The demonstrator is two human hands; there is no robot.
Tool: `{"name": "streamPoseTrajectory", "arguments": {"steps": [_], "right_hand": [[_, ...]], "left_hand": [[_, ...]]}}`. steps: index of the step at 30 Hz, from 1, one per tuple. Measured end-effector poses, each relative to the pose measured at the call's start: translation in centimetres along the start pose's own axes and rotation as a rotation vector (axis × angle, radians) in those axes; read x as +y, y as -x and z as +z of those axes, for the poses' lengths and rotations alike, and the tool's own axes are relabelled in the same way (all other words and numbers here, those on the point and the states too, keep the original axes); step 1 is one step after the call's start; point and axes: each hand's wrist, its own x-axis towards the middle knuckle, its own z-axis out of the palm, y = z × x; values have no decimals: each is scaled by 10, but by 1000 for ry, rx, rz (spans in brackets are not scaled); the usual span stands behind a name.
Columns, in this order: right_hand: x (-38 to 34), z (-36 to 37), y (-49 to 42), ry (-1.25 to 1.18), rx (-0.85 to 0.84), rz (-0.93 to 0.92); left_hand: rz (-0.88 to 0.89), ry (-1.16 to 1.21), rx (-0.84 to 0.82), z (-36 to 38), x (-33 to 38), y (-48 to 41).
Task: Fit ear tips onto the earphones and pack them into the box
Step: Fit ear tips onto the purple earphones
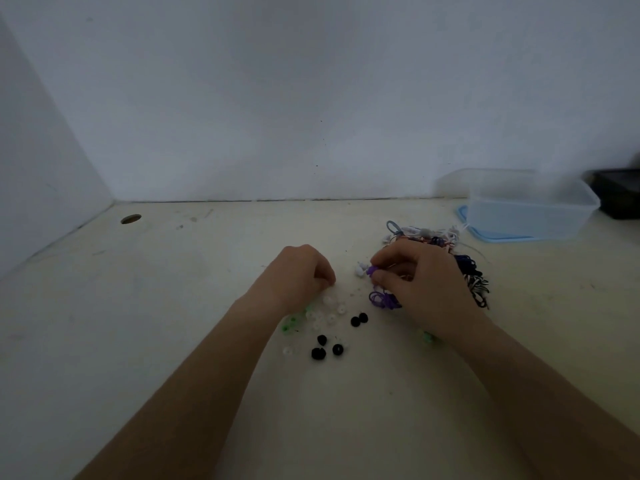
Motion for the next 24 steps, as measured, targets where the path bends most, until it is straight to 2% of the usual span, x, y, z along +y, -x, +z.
{"name": "streamPoseTrajectory", "arguments": {"steps": [4,6,8,10,13,17,21,24], "right_hand": [[-1,0,1,-50,9,14],[-1,0,2,-111,3,37],[-1,0,2,-171,0,50],[-1,0,3,-212,6,43],[-3,-1,4,-250,17,25],[-6,-2,6,-224,36,-8],[-8,-4,7,-223,51,-24],[-9,-4,7,-238,55,-38]], "left_hand": [[16,-104,20,6,2,0],[10,-82,116,11,2,1],[2,116,248,13,4,7],[3,428,308,12,10,16],[-27,853,253,9,21,31],[-108,1236,174,6,26,34],[-173,1483,101,5,28,33],[-168,1554,56,7,28,33]]}}
